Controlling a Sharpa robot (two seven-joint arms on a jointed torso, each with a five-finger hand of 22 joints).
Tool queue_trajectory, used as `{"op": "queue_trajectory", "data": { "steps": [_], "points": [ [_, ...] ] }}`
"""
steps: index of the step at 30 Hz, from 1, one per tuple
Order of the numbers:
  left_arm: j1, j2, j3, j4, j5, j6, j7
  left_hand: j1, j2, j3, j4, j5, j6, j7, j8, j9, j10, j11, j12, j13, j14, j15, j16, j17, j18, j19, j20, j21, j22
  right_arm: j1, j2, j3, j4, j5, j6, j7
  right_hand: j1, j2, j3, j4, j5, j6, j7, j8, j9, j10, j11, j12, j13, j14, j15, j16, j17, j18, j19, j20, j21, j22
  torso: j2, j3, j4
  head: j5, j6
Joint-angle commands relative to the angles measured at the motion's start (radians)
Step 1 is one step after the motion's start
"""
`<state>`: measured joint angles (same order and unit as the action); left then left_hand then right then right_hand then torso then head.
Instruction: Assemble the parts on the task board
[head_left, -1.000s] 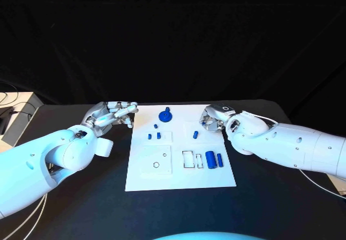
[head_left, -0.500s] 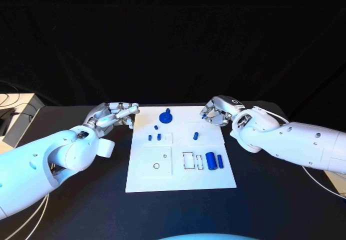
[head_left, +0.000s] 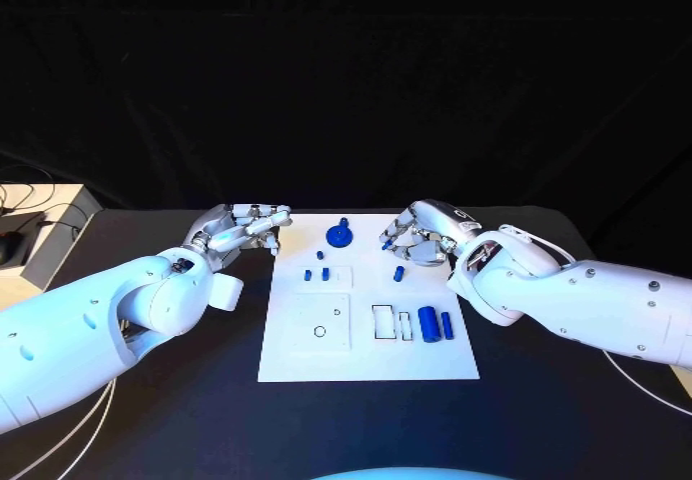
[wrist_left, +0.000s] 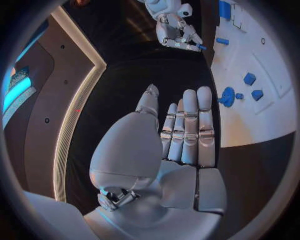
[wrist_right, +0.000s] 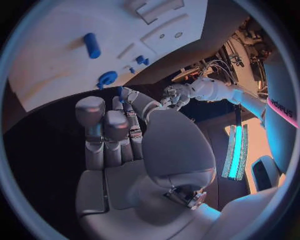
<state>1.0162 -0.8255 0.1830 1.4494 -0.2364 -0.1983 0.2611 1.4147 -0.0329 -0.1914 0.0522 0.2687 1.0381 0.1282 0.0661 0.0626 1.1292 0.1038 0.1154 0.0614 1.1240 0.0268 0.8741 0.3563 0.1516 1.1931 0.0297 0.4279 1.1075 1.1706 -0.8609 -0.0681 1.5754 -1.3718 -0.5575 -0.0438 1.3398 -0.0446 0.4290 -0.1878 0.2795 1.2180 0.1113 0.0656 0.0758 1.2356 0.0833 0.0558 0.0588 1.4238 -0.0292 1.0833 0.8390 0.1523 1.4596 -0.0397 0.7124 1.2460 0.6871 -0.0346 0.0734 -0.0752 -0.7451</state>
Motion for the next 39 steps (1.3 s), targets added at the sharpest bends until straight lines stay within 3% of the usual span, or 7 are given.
{"op": "queue_trajectory", "data": {
  "steps": [1,6,11,17,20,30,39],
  "points": [
    [-0.005,0.008,0.001,-0.002,0.012,-0.007,0.018,0.003,0.009,-0.001,-0.006,-0.004,-0.005,-0.002,-0.001,0.001,-0.009,-0.001,-0.005,0.001,0.001,0.006,-0.003,0.001,0.018,0.000,0.006,0.003,0.001,-0.015,0.023,-0.004,0.024,-0.082,0.034,-0.037,0.002,0.007,-0.001,-0.008,0.010,0.004,0.006,0.000,0.000,0.049,-0.029,0.004,0.004,0.005,-0.005,0.007,0.009,0.018,0.052,-0.008,0.010,0.014,-0.007,-0.0005,0.0036,0.020,-0.007],
    [-0.009,0.013,0.001,-0.004,0.013,-0.011,0.023,0.004,0.010,0.000,-0.007,-0.003,-0.003,-0.001,-0.001,0.001,-0.009,-0.002,-0.005,0.001,0.002,0.006,-0.002,0.001,0.019,0.001,0.006,0.004,0.001,-0.038,0.060,-0.013,0.037,-0.175,0.044,-0.097,-0.003,0.006,0.004,-0.011,0.010,0.006,0.006,-0.001,-0.001,0.050,-0.030,0.003,0.003,0.004,-0.005,0.006,0.003,0.019,0.053,-0.008,0.001,0.028,-0.011,-0.0018,0.0053,0.041,-0.018],
    [-0.010,0.017,0.001,-0.008,0.014,-0.014,0.023,0.004,0.010,0.000,-0.007,-0.004,-0.001,0.000,-0.001,0.001,-0.010,-0.001,-0.005,0.001,0.002,0.006,-0.002,0.001,0.019,0.001,0.006,0.004,0.001,-0.064,0.098,-0.018,0.036,-0.249,0.062,-0.133,-0.006,0.005,0.004,-0.012,0.012,0.008,0.005,0.000,0.000,0.052,-0.030,0.004,0.004,0.004,-0.005,0.008,0.002,0.018,0.056,-0.008,-0.001,0.038,-0.010,-0.0012,0.0017,0.059,-0.019],
    [-0.011,0.020,0.001,-0.007,0.013,-0.015,0.023,0.006,0.011,0.001,-0.008,-0.004,-0.002,0.001,-0.002,0.000,-0.011,-0.001,-0.005,0.001,0.002,0.006,0.000,0.002,0.019,0.001,0.006,0.005,0.002,-0.088,0.138,-0.022,0.029,-0.293,0.082,-0.150,-0.009,0.006,0.009,-0.017,0.011,0.009,0.005,0.000,-0.001,0.052,-0.030,0.004,0.003,0.002,-0.005,0.013,0.001,0.017,0.057,-0.009,-0.005,0.056,-0.008,-0.0017,0.0039,0.068,-0.022],
    [-0.011,0.018,0.001,-0.008,0.012,-0.016,0.023,0.006,0.010,0.001,-0.009,-0.004,-0.007,0.006,-0.001,0.001,-0.013,0.001,-0.006,0.001,0.002,0.007,-0.001,0.002,0.020,0.001,0.007,0.005,0.003,-0.098,0.148,-0.023,0.029,-0.314,0.094,-0.162,-0.009,0.006,0.009,-0.017,0.011,0.009,0.005,0.000,-0.001,0.052,-0.030,0.004,0.004,0.002,-0.005,0.013,0.000,0.016,0.057,-0.008,-0.002,0.059,-0.007,-0.0008,0.0019,0.074,-0.022],
    [-0.012,0.015,0.001,-0.012,0.011,-0.015,0.019,0.006,0.009,0.002,-0.011,-0.004,-0.010,0.011,-0.002,0.001,-0.015,0.002,-0.006,0.001,0.001,0.008,0.000,0.002,0.020,0.001,0.007,0.005,0.003,-0.114,0.162,-0.024,0.014,-0.333,0.105,-0.173,-0.009,0.007,0.009,-0.017,0.011,0.008,0.005,0.000,-0.001,0.050,-0.030,0.004,0.003,0.002,-0.005,0.010,-0.003,0.016,0.057,-0.008,-0.003,0.061,-0.008,0.0004,0.0023,0.092,-0.031],
    [-0.013,0.012,0.001,-0.013,0.008,-0.013,0.018,0.006,0.009,0.002,-0.011,-0.004,-0.010,0.011,-0.002,0.001,-0.015,0.002,-0.006,0.001,0.001,0.008,0.000,0.002,0.020,0.001,0.007,0.005,0.003,-0.124,0.166,-0.024,0.016,-0.345,0.112,-0.163,-0.010,0.006,0.010,-0.018,0.010,0.008,0.004,0.000,-0.001,0.050,-0.030,0.004,0.003,0.002,-0.005,0.010,-0.004,0.016,0.057,-0.008,-0.005,0.065,-0.008,-0.0013,0.0002,0.086,-0.037]
  ]
}}
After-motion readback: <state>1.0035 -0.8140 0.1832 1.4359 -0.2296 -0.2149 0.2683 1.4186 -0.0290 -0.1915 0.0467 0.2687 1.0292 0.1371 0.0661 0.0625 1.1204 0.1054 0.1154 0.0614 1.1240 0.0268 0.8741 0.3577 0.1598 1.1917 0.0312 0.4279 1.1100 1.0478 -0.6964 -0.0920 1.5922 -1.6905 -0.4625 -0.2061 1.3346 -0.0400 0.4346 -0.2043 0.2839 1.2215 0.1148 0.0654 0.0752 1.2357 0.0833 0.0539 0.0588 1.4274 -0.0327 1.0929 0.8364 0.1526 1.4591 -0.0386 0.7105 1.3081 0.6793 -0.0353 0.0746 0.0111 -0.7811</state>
